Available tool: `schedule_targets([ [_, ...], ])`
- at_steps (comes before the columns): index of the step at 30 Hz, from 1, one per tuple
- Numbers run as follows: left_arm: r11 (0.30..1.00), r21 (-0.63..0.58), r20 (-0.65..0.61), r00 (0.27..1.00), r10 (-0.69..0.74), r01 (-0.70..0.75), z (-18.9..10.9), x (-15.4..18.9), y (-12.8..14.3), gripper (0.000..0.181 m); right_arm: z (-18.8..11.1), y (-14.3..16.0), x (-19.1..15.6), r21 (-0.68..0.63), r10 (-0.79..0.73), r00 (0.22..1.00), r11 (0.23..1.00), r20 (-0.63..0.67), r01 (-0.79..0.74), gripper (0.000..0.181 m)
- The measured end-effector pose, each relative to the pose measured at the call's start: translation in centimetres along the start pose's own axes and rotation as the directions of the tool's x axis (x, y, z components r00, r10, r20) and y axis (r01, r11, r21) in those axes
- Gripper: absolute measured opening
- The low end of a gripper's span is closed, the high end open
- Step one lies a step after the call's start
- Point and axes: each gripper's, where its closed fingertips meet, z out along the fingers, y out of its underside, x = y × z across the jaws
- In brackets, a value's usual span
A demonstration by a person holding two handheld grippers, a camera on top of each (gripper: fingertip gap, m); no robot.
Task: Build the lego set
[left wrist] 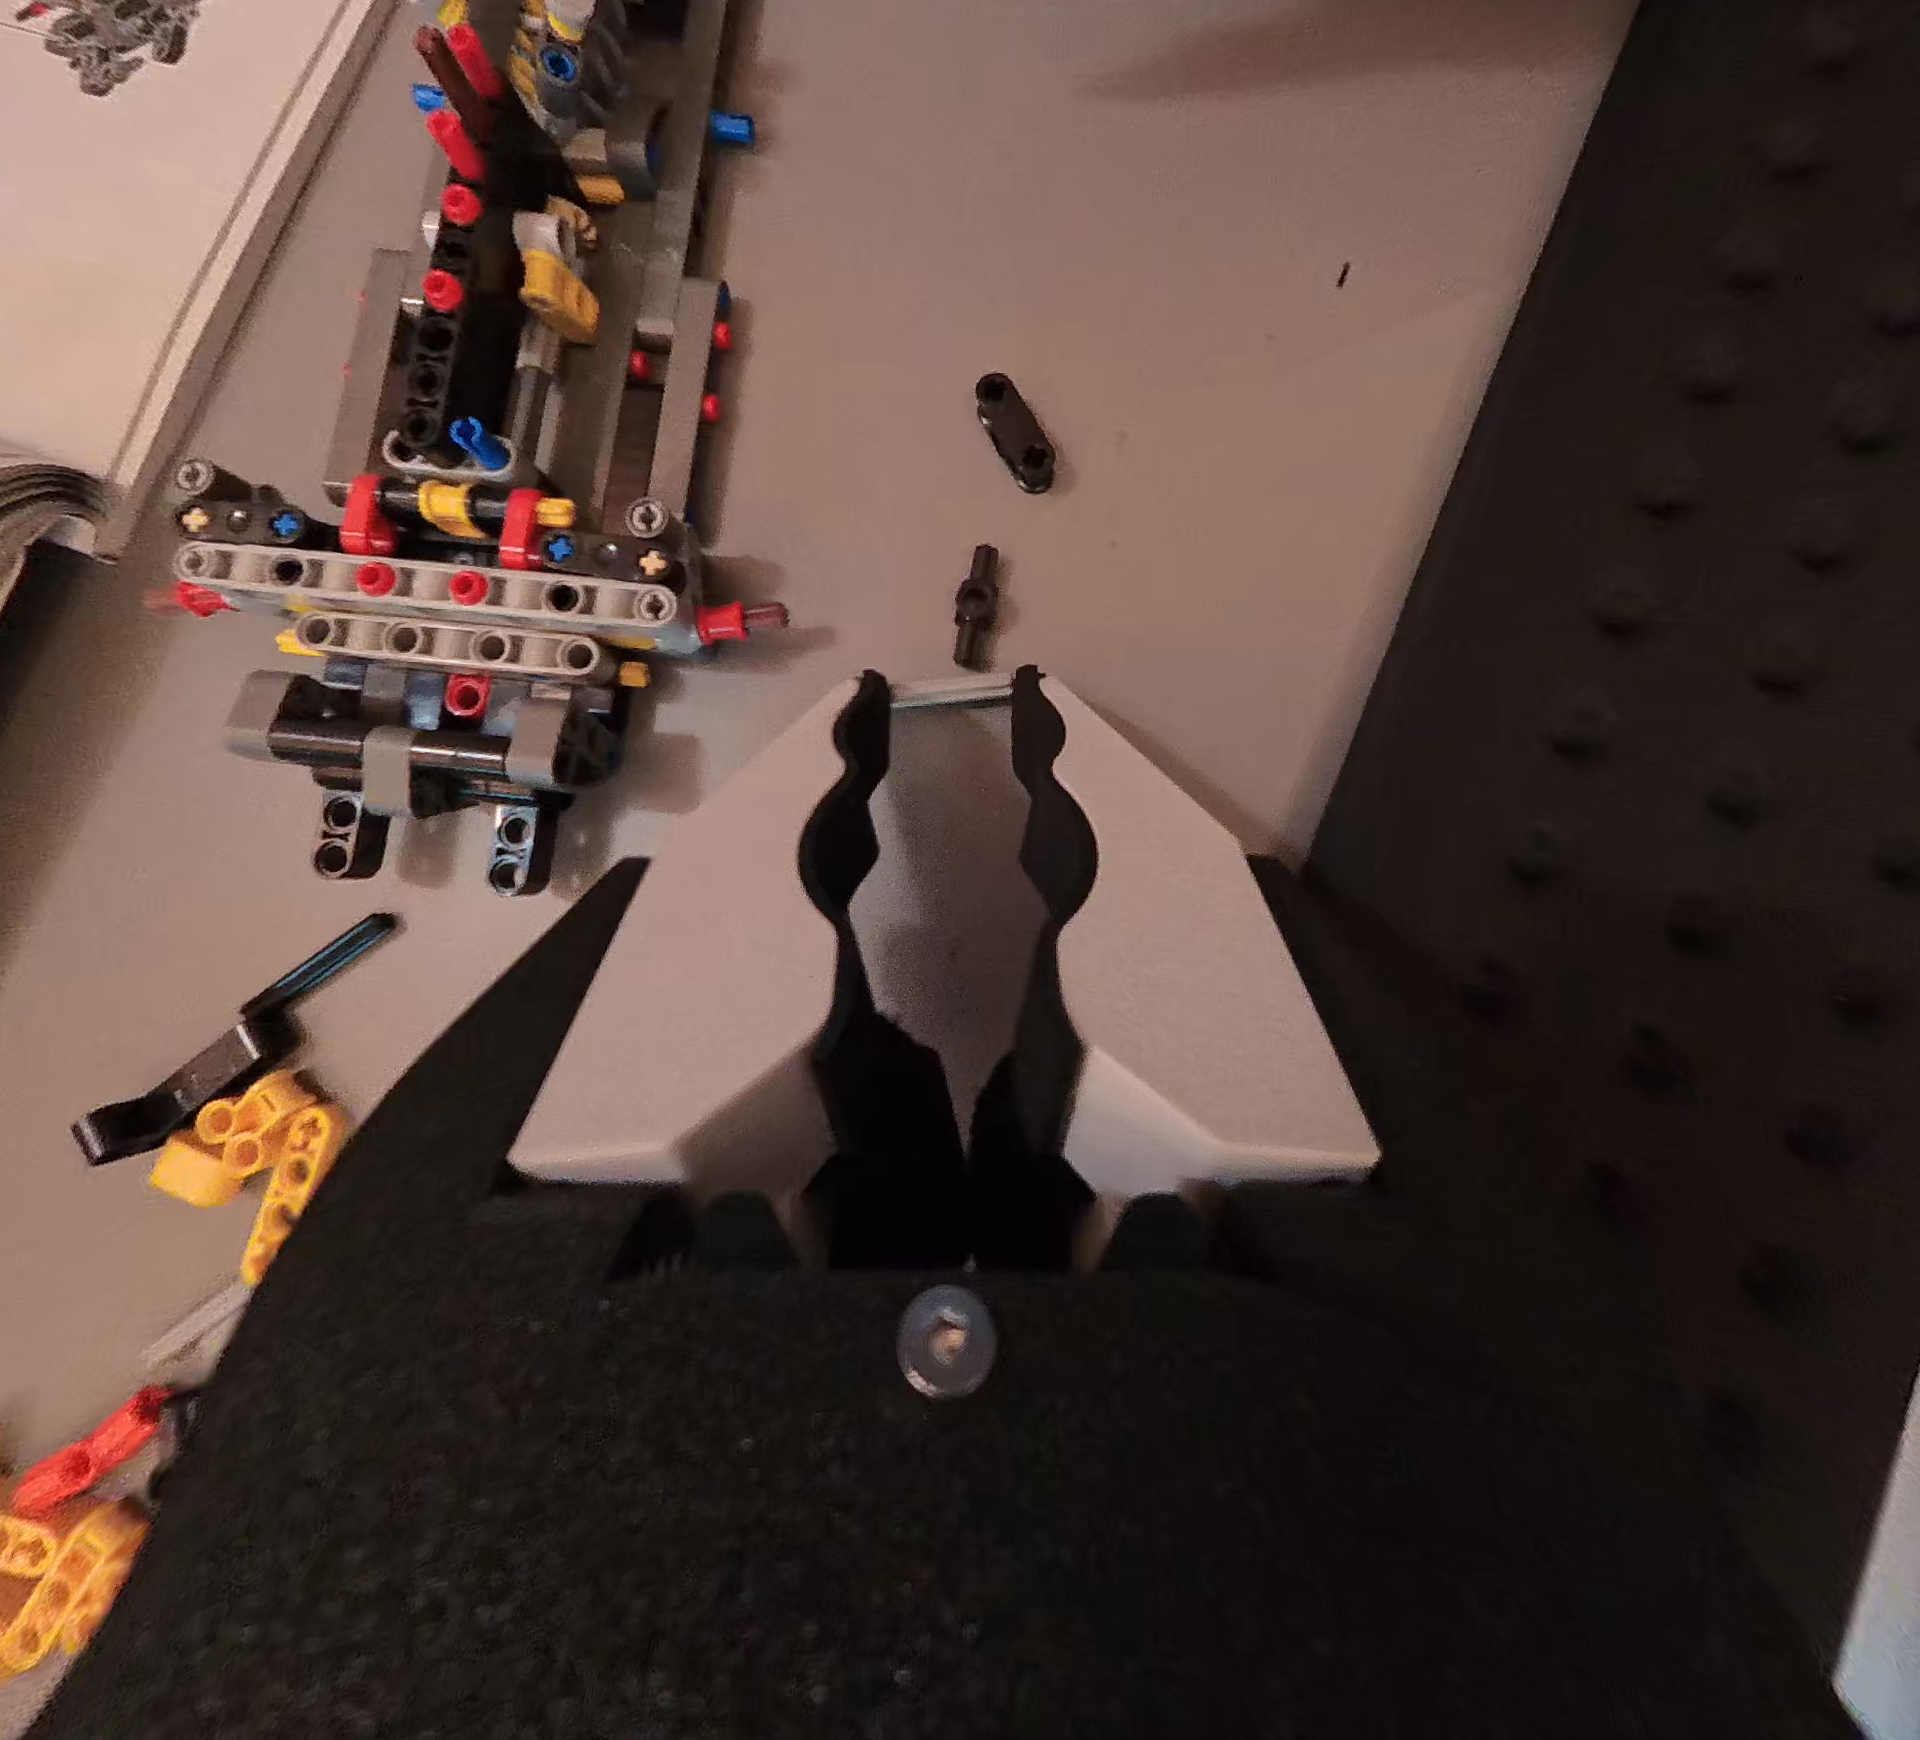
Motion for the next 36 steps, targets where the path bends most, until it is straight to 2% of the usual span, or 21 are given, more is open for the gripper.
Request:
schedule_targets([
  [5, 1.000, 0.009, -0.066, 0.998, -0.002, 0.003, 0.3, -0.1, 0.0, 0.022, -0.1, -0.1, 0.3, 0.008, 0.027, 1.000, 1.000, 0.005, -0.027, 0.024],
  [12, 0.999, 0.037, -0.088, 0.996, 0.028, -0.025, 0.6, 0.4, -0.5, 0.022, 0.2, 0.3, 0.1, -0.019, 0.011, 1.000, 1.000, 0.006, -0.011, 0.024],
  [13, 0.999, 0.037, -0.089, 0.996, 0.022, -0.019, 0.6, 0.5, -0.5, 0.024, 0.2, 0.4, 0.1, -0.024, 0.007, 1.000, 1.000, 0.006, -0.007, 0.024],
  [16, 0.999, 0.045, -0.099, 0.995, -0.010, 0.015, 0.3, 0.5, -0.6, 0.047, 0.4, 0.5, 0.0, -0.035, -0.007, 1.000, 0.999, 0.001, 0.007, 0.024],
  [19, 0.988, 0.140, -0.096, 0.994, -0.052, 0.066, -1.2, -0.2, -1.9, 0.053, 0.4, 0.6, 0.0, -0.041, -0.014, 1.000, 0.999, 0.000, 0.014, 0.024],
  [21, 0.955, 0.272, -0.051, 0.993, -0.110, 0.120, -2.6, -2.2, -3.4, 0.056, 0.5, 0.6, 0.0, -0.043, -0.017, 1.000, 0.999, -0.002, 0.017, 0.024],
  [24, 0.855, 0.491, 0.087, 0.967, -0.239, 0.167, -5.2, -7.4, -5.3, 0.057, 0.5, 0.6, 0.1, -0.047, -0.025, 1.000, 0.999, -0.012, 0.025, 0.024],
  [27, 0.784, 0.609, 0.237, 0.915, -0.325, 0.120, -7.6, -12.3, -6.2, 0.045, 0.4, 0.6, 0.4, -0.048, -0.032, 0.999, 0.998, -0.034, 0.031, 0.024],
  [29, 0.759, 0.638, 0.264, 0.890, -0.372, 0.128, -8.3, -14.2, -6.4, 0.044, 0.0, 0.4, 1.2, -0.039, -0.021, 0.996, 0.999, -0.083, 0.018, 0.024],
  [31, 0.757, 0.623, 0.233, 0.877, -0.419, 0.196, -8.1, -14.9, -5.8, 0.044, -1.2, 0.0, 2.4, -0.020, 0.005, 0.990, 1.000, -0.142, -0.008, 0.025],
  [36, 0.783, 0.576, 0.223, 0.876, -0.427, 0.235, -7.1, -14.5, -4.1, 0.037, -7.8, 1.8, 8.5, -0.105, -0.062, 0.907, 0.994, -0.417, 0.020, 0.024],
])
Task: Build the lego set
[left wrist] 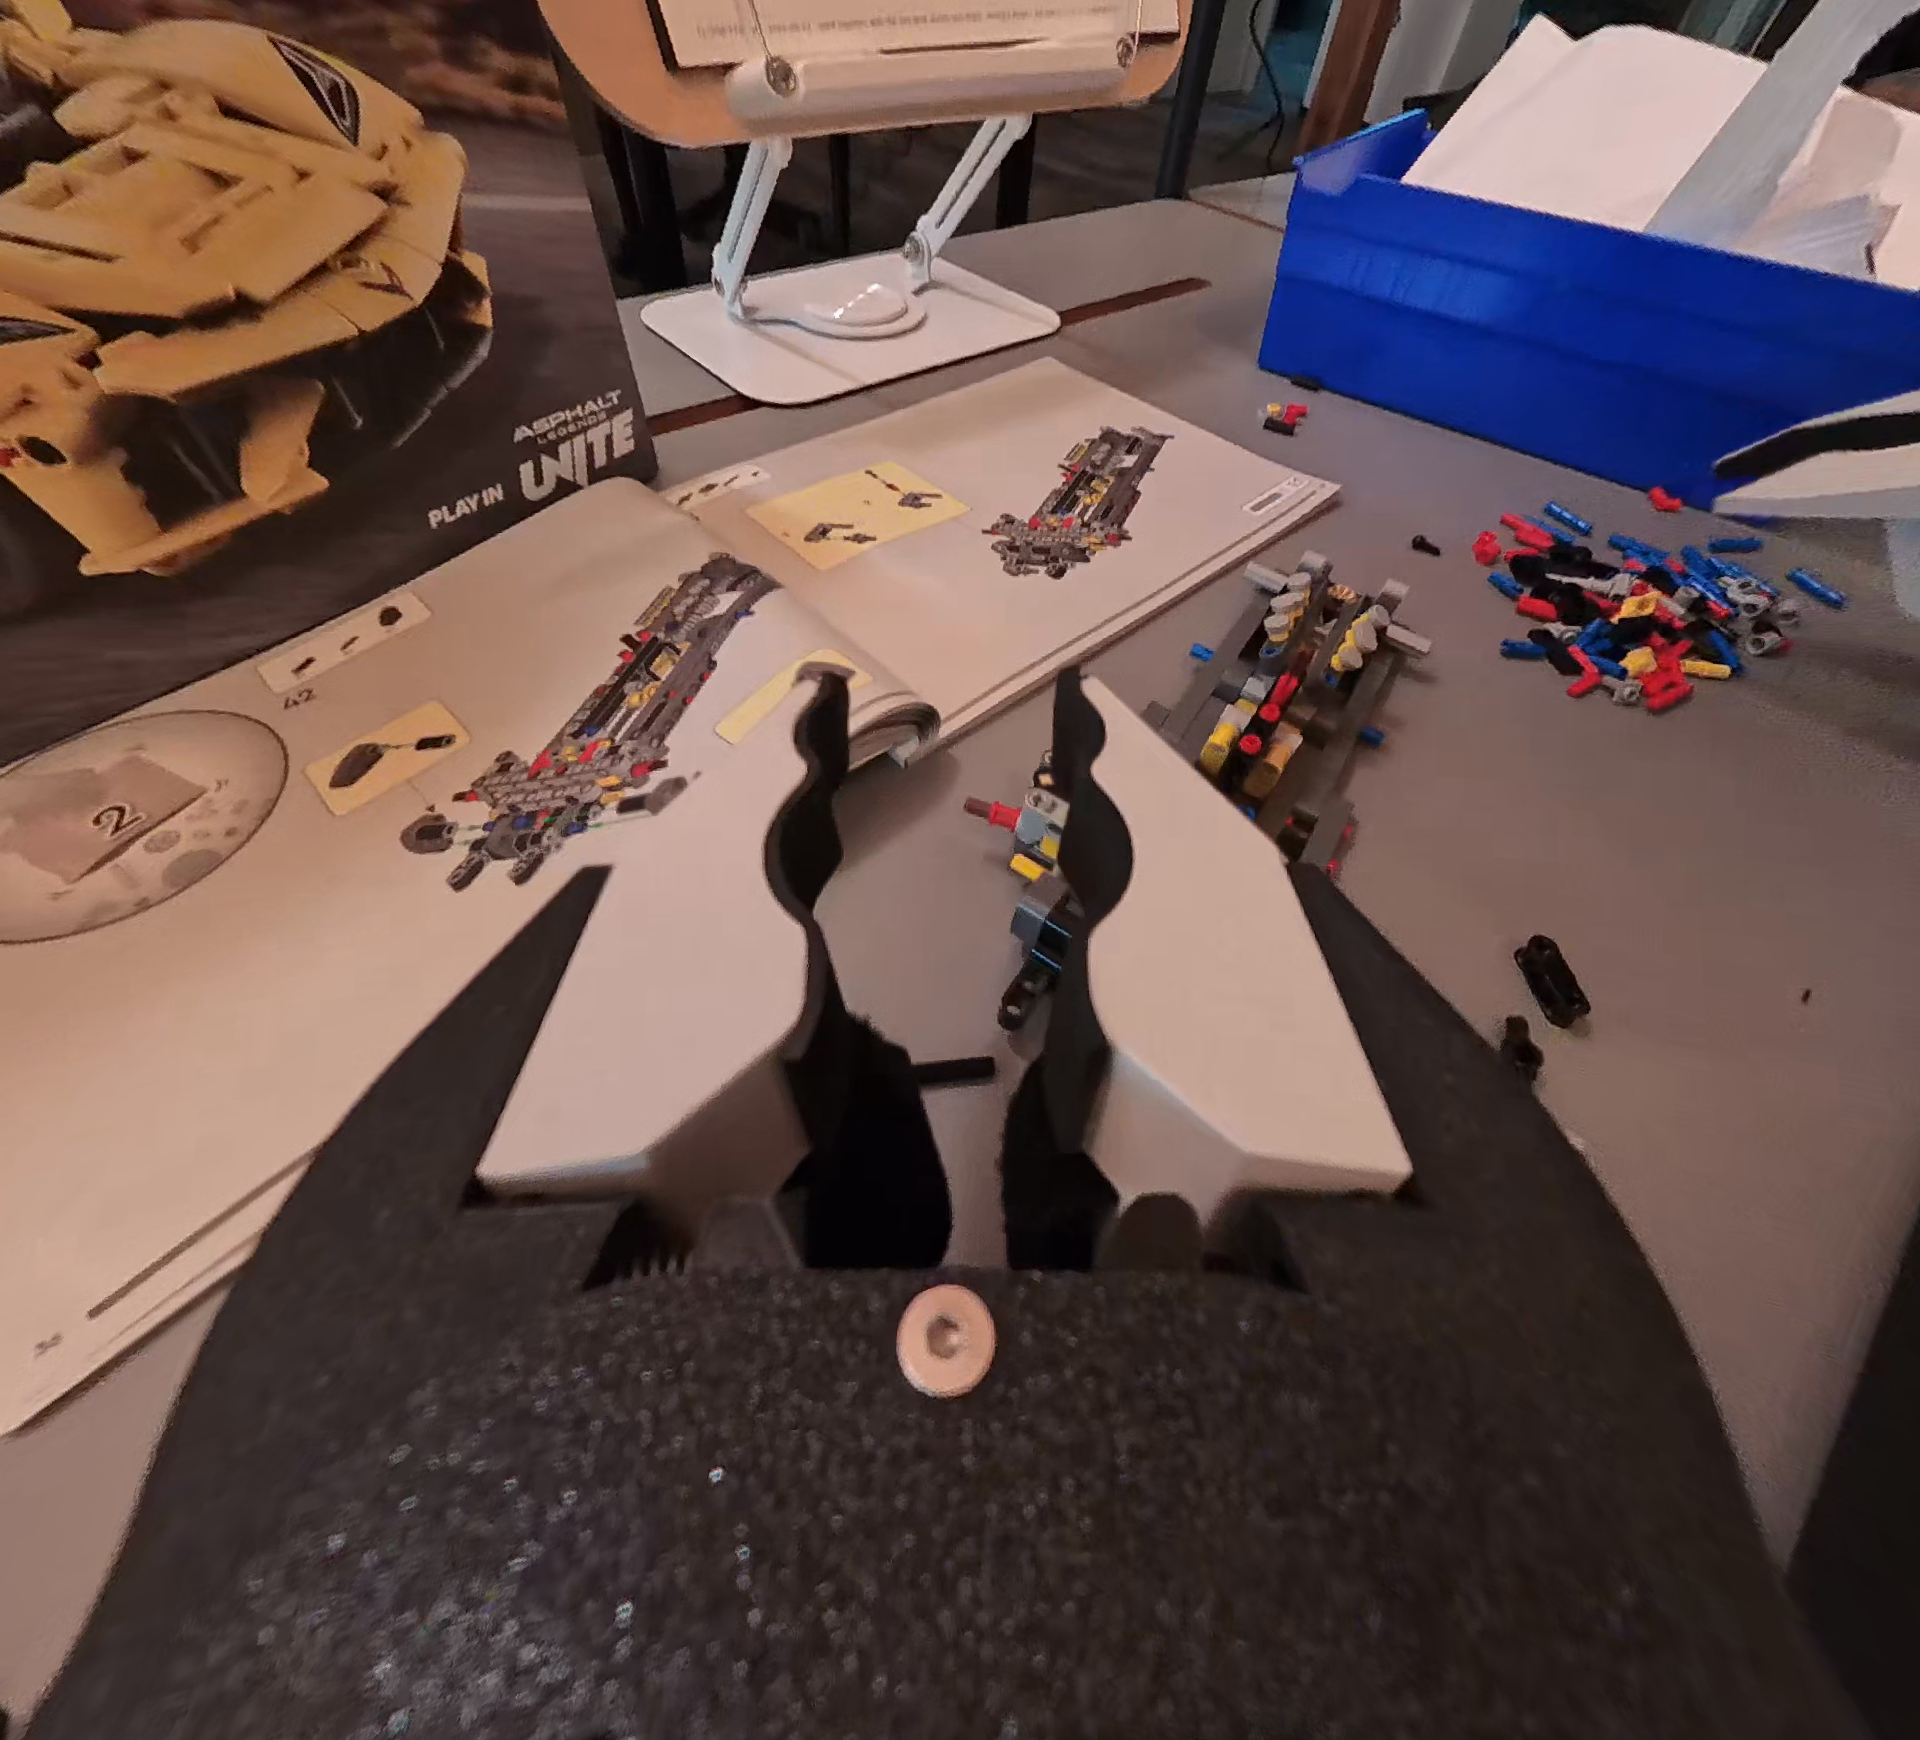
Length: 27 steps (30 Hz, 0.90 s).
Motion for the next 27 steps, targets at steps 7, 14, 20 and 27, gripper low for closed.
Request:
schedule_targets([
  [7, 0.998, -0.055, -0.036, 0.999, -0.011, 0.009, 0.8, 0.9, 0.6, 0.035, -1.1, 1.2, 6.2, -0.067, 0.087, 0.986, 0.993, -0.142, -0.097, 0.024],
  [14, 0.994, -0.098, -0.033, 0.999, 0.038, -0.041, 0.9, 1.2, 1.7, 0.034, 4.0, 1.7, 5.5, -0.220, 0.043, 0.992, 0.973, -0.120, -0.069, 0.024],
  [20, 0.995, -0.089, -0.067, 0.997, 0.029, -0.035, 1.2, 1.9, 1.4, 0.033, 7.5, -0.2, 5.7, -0.239, 0.064, 0.990, 0.967, -0.123, -0.092, 0.021],
  [27, 0.995, -0.092, -0.082, 0.996, 0.033, -0.040, 1.1, 2.2, 1.6, 0.033, 7.7, -0.3, 4.7, -0.300, 0.043, 0.997, 0.952, -0.057, -0.058, 0.021],
])
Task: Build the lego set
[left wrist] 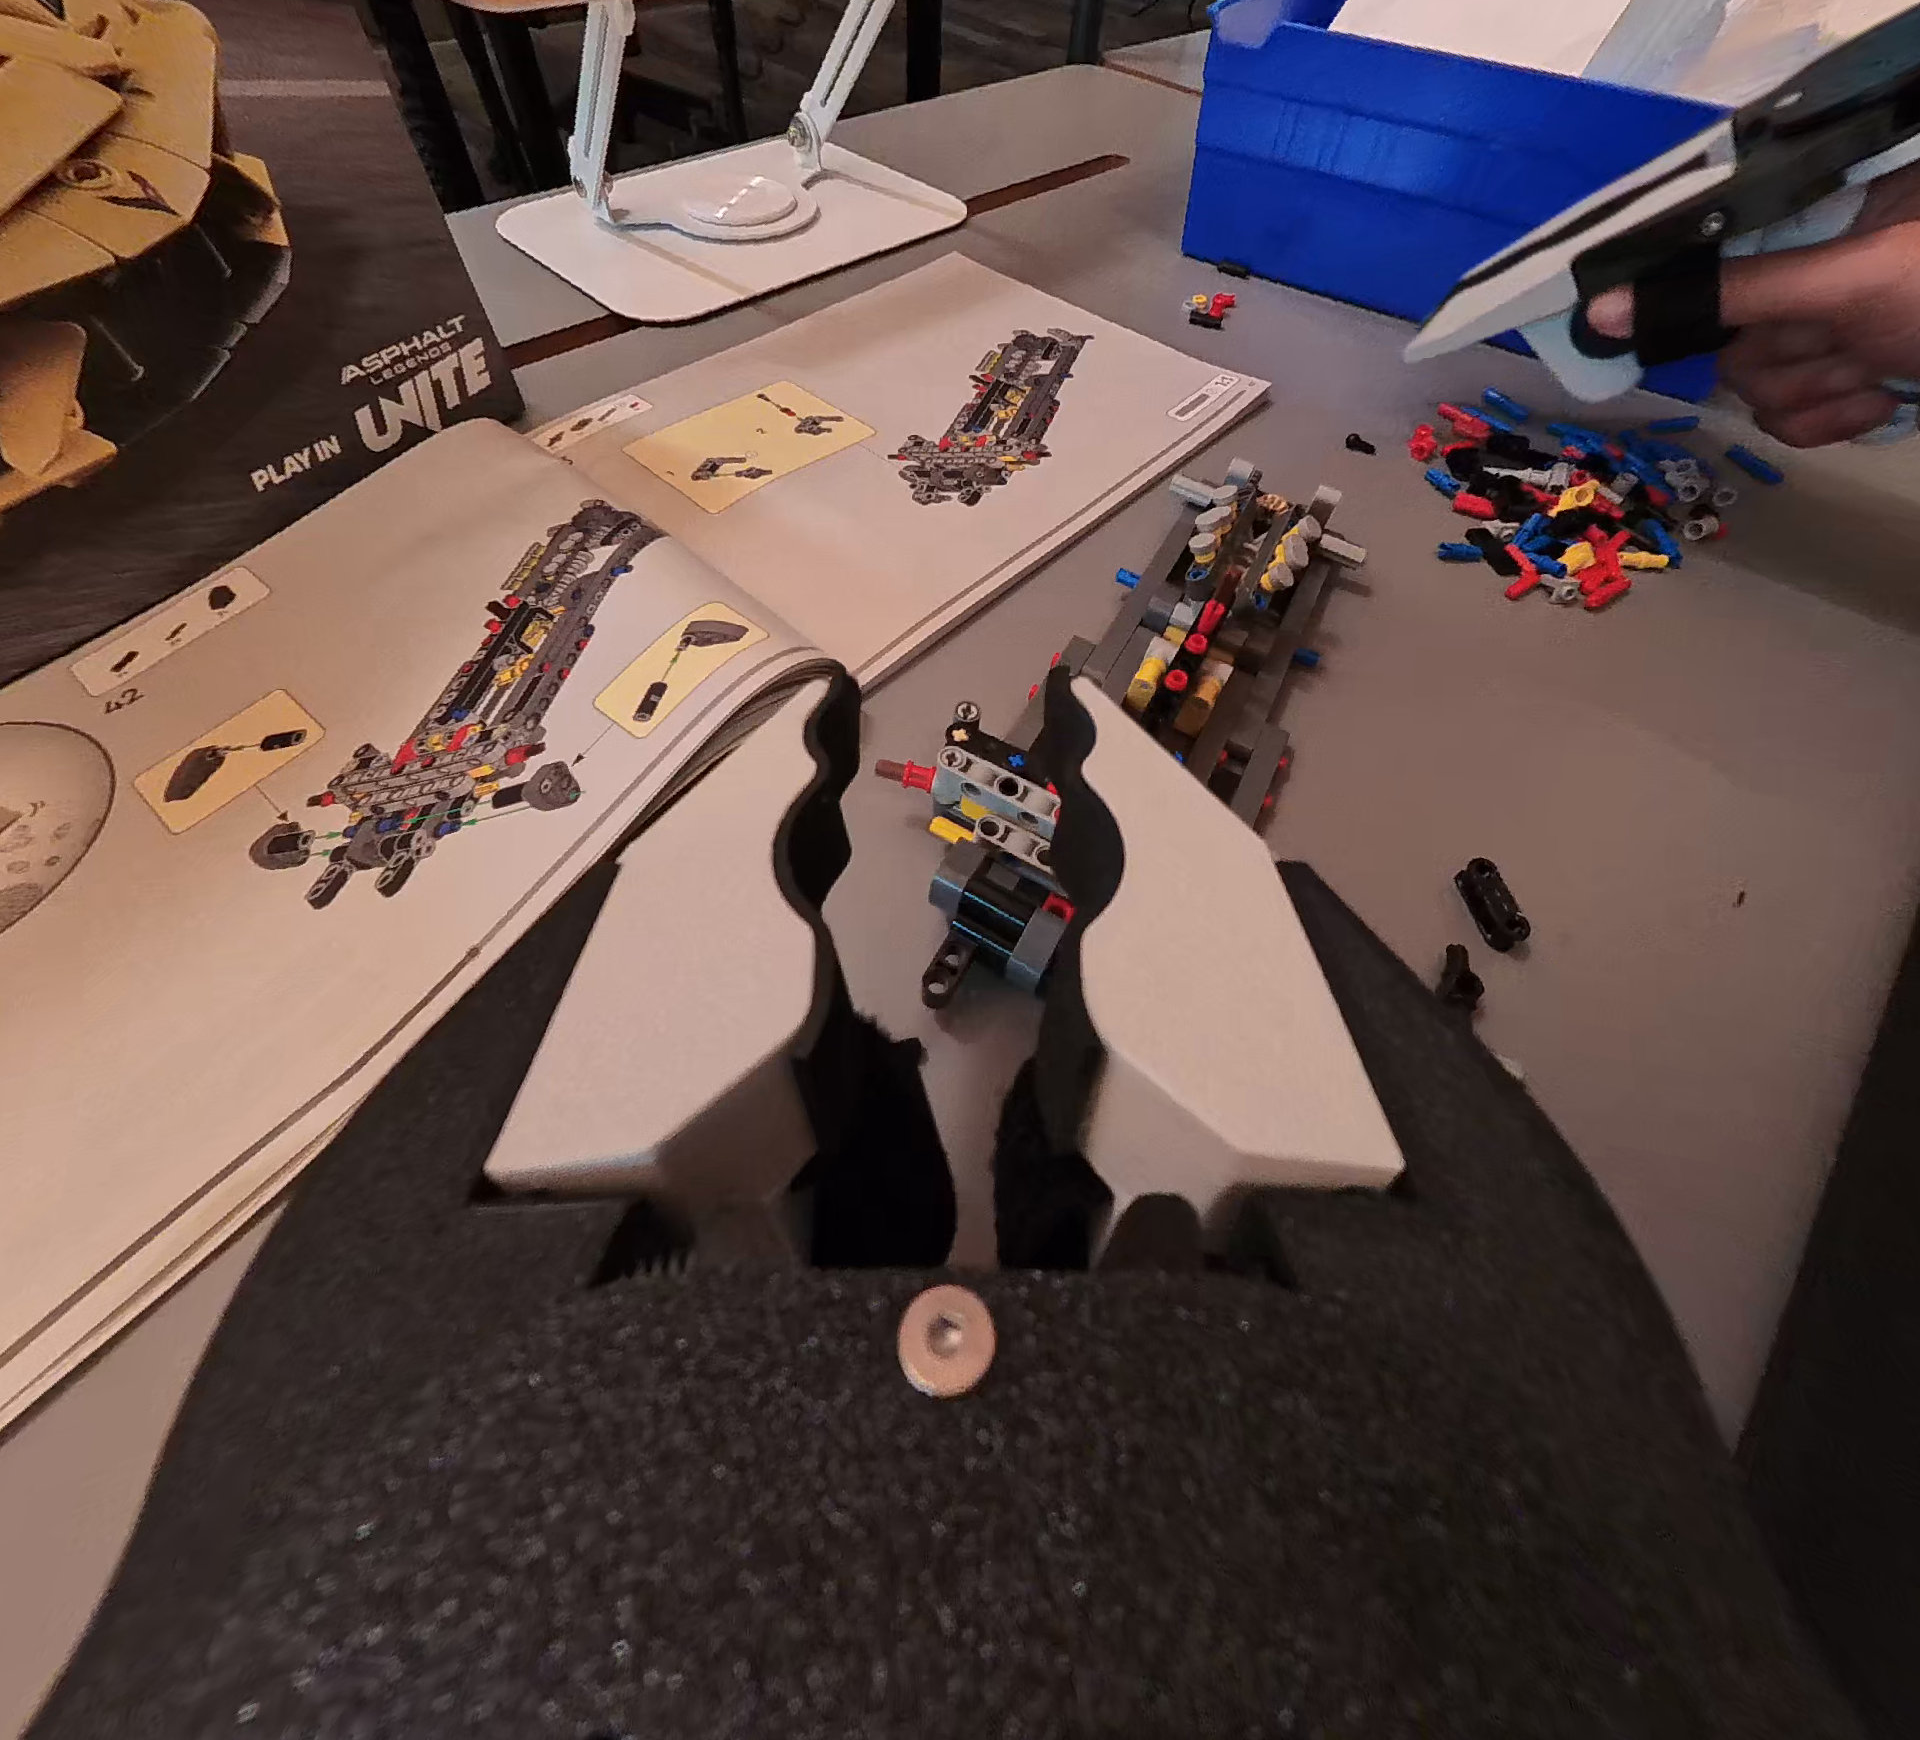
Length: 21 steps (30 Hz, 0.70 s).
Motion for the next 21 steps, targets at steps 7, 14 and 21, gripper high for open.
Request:
schedule_targets([
  [7, 1.000, 0.015, -0.040, 0.999, -0.012, 0.012, 0.1, 0.7, -0.5, 0.033, -1.6, 3.5, -2.6, -0.076, 0.017, 0.999, 0.997, 0.048, -0.014, 0.017],
  [14, 1.000, 0.009, -0.057, 0.998, -0.026, 0.026, 0.1, 1.0, -0.3, 0.034, -1.9, 3.5, -2.5, -0.092, -0.022, 0.999, 0.995, 0.041, 0.026, 0.018],
  [21, 1.000, -0.009, -0.027, 1.000, 0.017, -0.017, 0.2, 0.8, 0.0, 0.033, -3.9, 4.5, -4.8, -0.086, -0.015, 0.994, 0.996, 0.109, 0.025, 0.018],
])
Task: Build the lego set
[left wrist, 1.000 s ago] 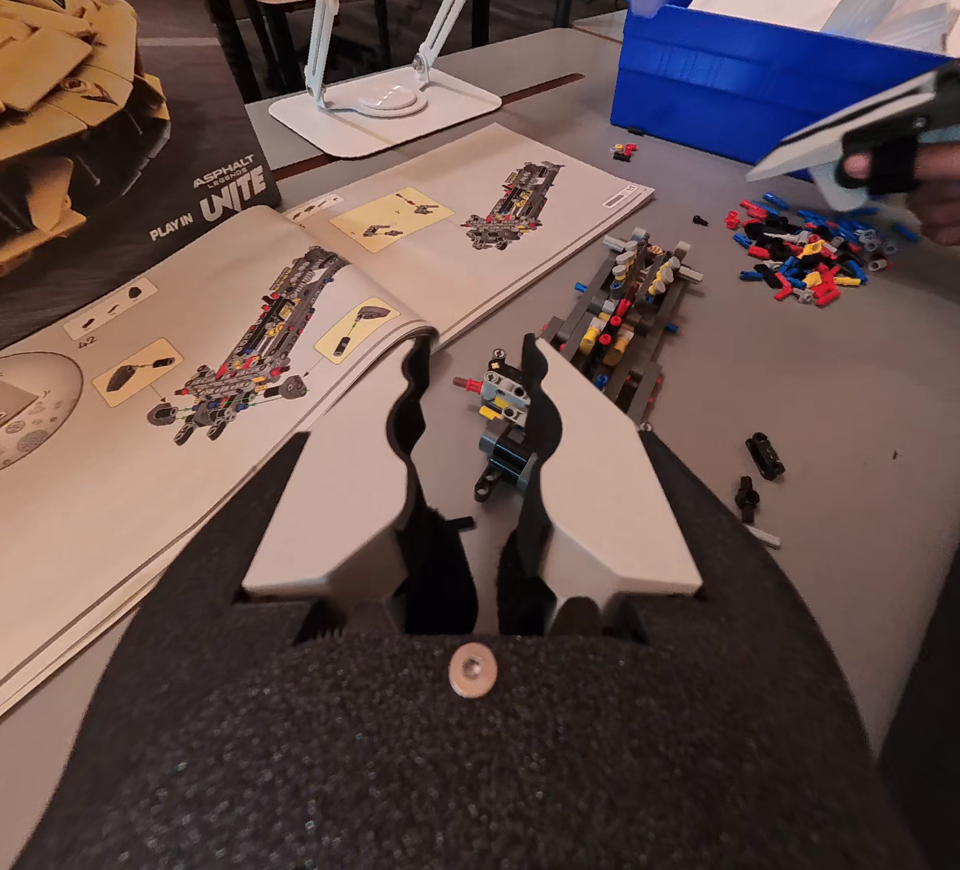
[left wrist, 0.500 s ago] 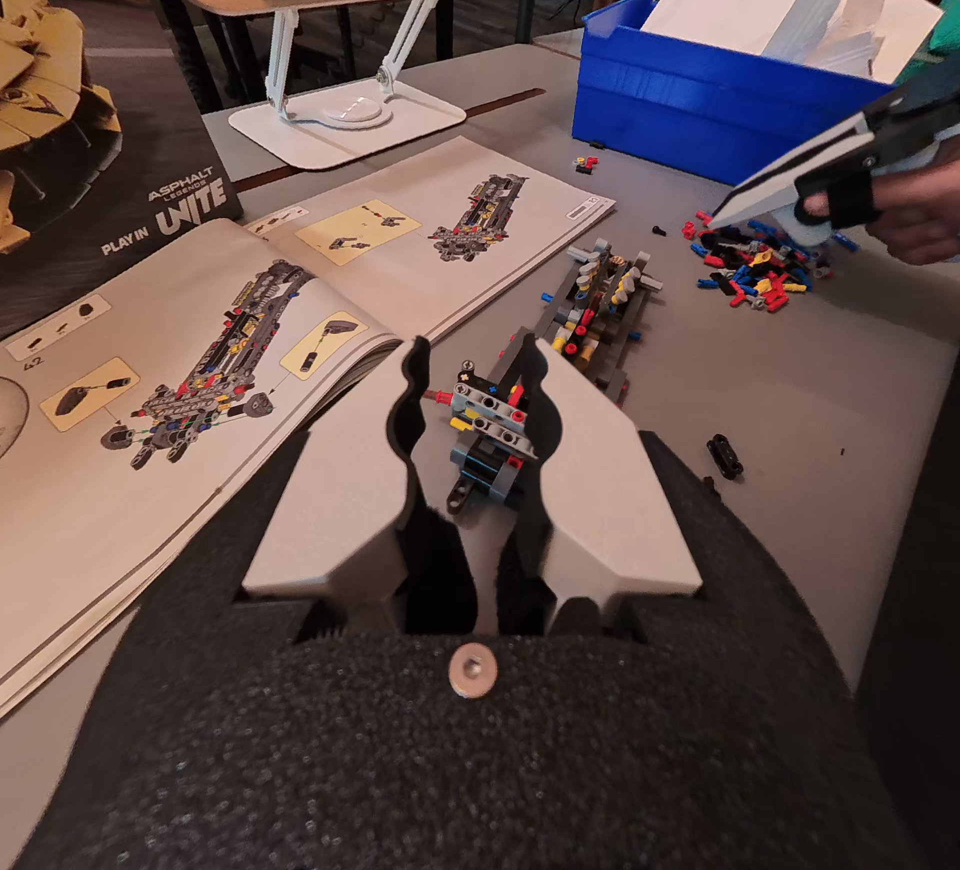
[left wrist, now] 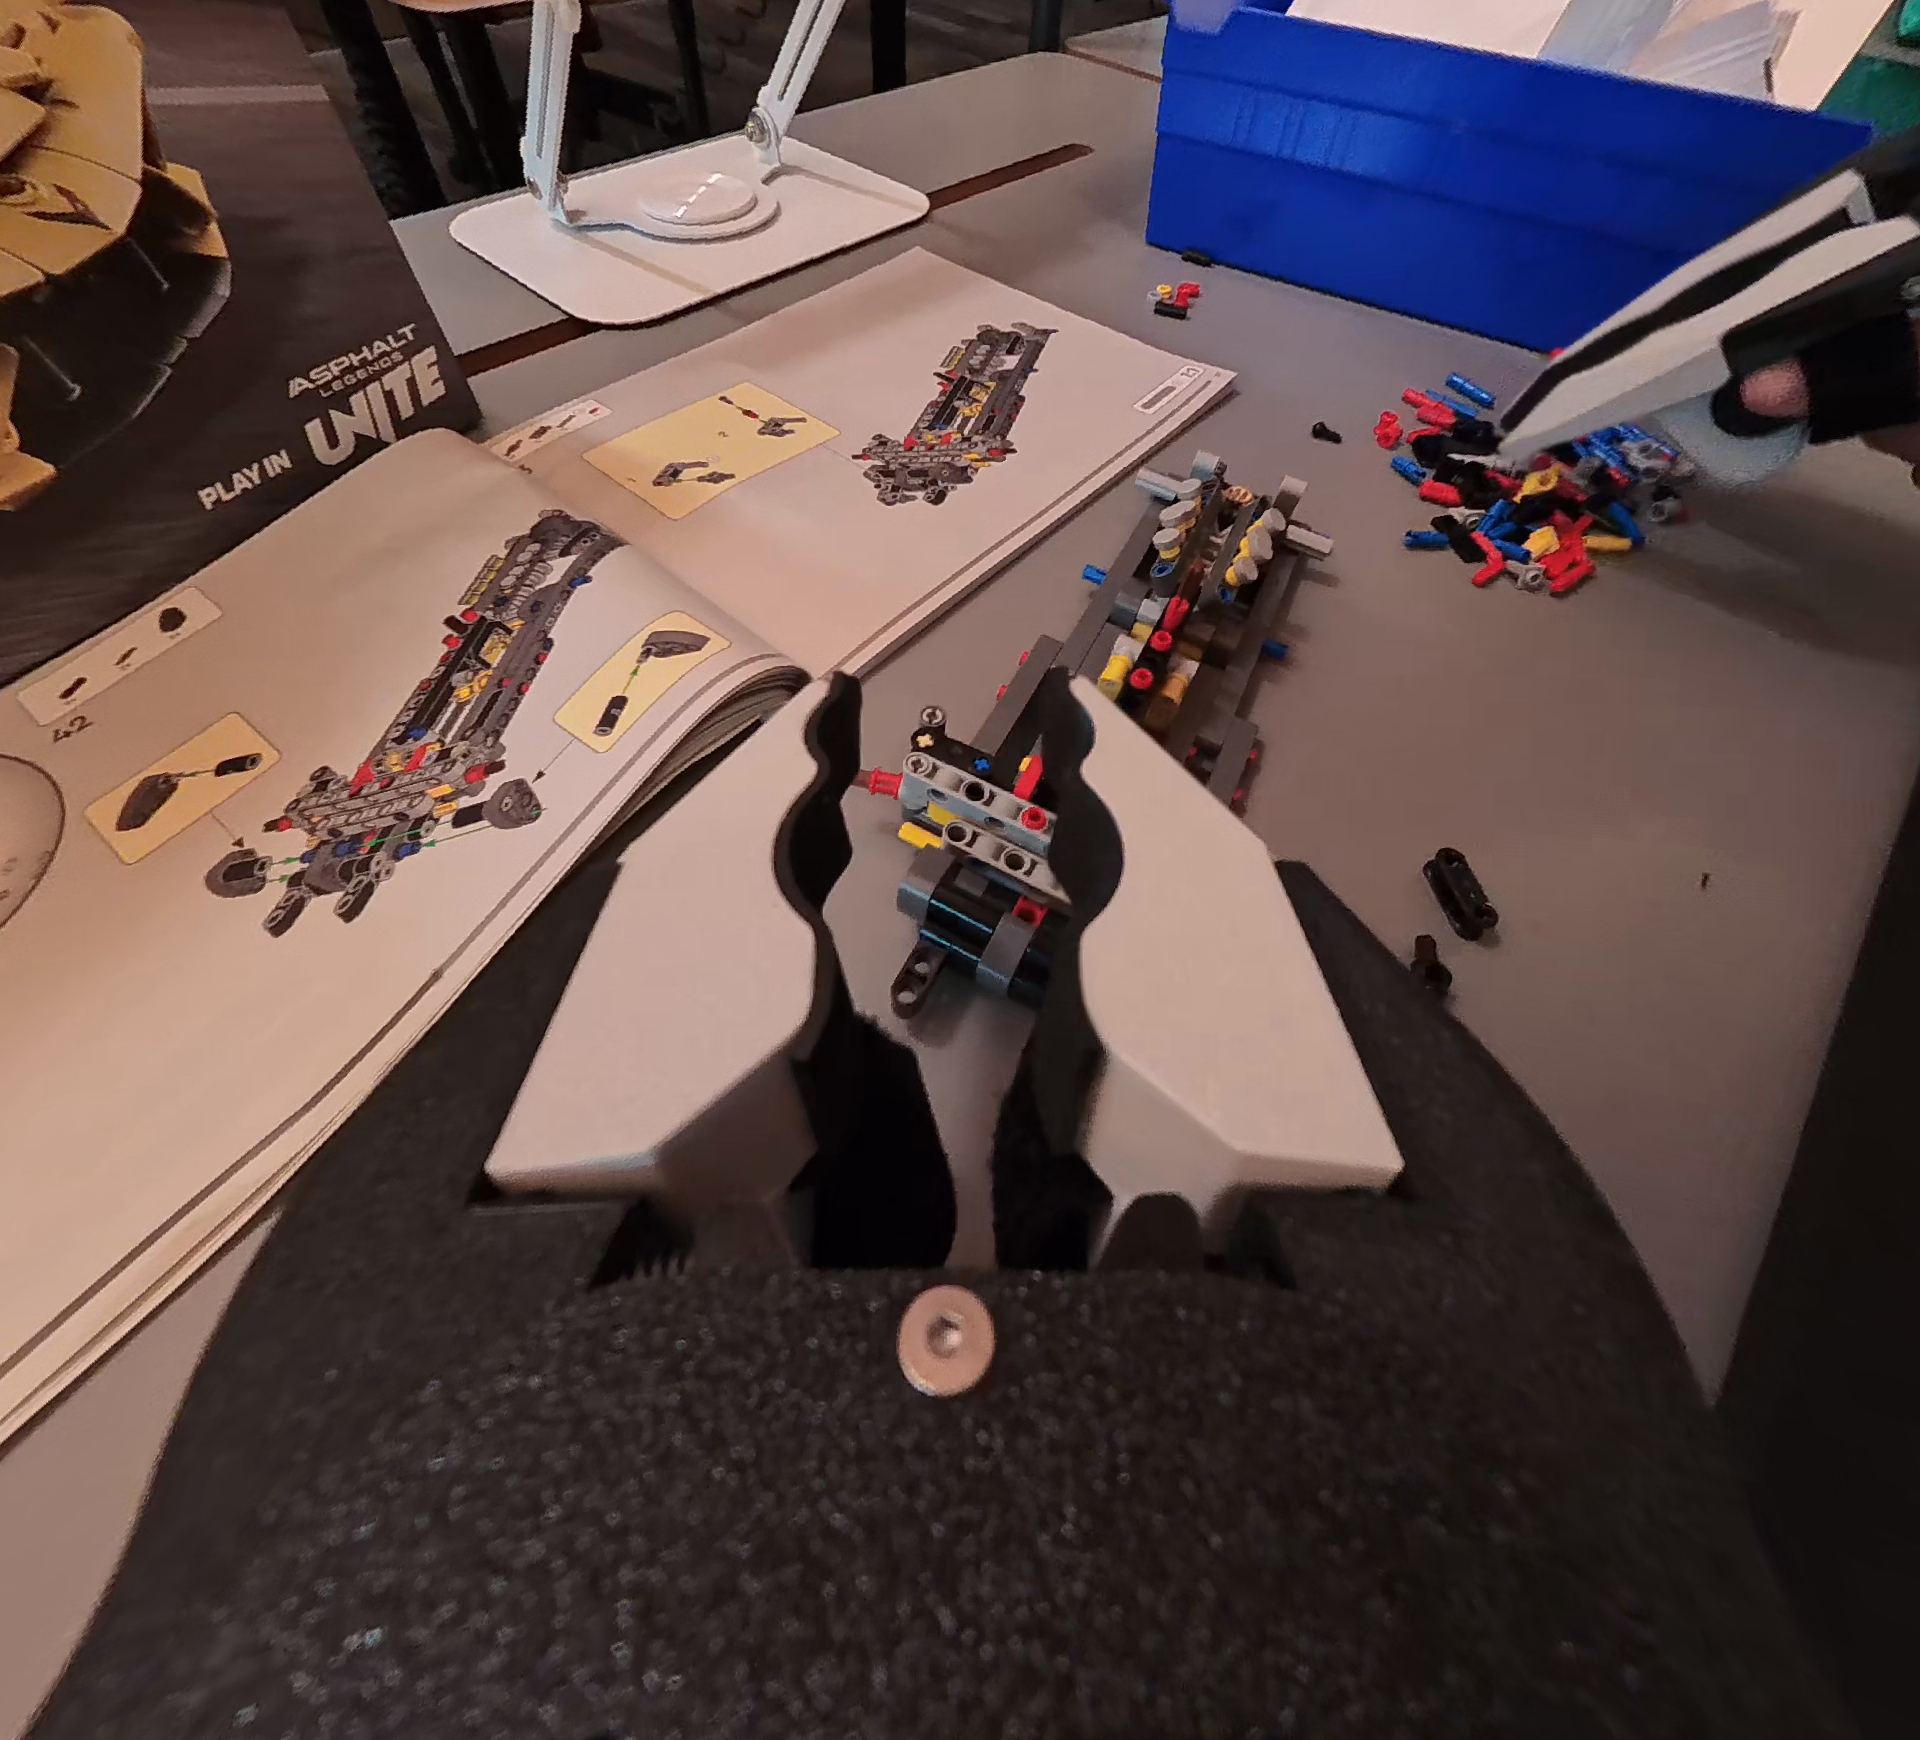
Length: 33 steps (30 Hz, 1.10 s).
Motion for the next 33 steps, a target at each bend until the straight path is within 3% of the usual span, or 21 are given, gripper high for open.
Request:
schedule_targets([
  [6, 1.000, 0.000, -0.025, 1.000, -0.006, 0.006, 0.3, 0.6, 0.0, 0.033, -0.4, 2.4, -3.8, -0.039, -0.007, 0.998, 0.999, 0.065, 0.009, 0.018],
  [9, 1.000, -0.010, -0.022, 1.000, 0.000, 0.000, 0.4, 0.6, 0.2, 0.033, -2.2, 4.3, 0.1, -0.079, -0.037, 0.997, 0.996, -0.072, 0.031, 0.019],
  [16, 1.000, -0.008, -0.030, 1.000, 0.005, -0.005, 0.5, 0.9, 0.1, 0.033, -7.3, 7.8, 6.5, -0.080, 0.067, 0.969, 0.993, -0.236, -0.088, 0.019],
  [21, 0.999, -0.029, -0.023, 0.999, 0.023, -0.024, 0.7, 0.9, 0.5, 0.033, -6.0, 9.0, 4.3, -0.086, 0.080, 0.981, 0.992, -0.179, -0.097, 0.019],
  [33, 0.998, -0.043, -0.008, 0.999, 0.051, -0.051, 0.9, 0.8, 0.8, 0.033, -4.7, 7.1, 3.6, -0.033, 0.066, 0.987, 0.997, -0.146, -0.071, 0.019],
])
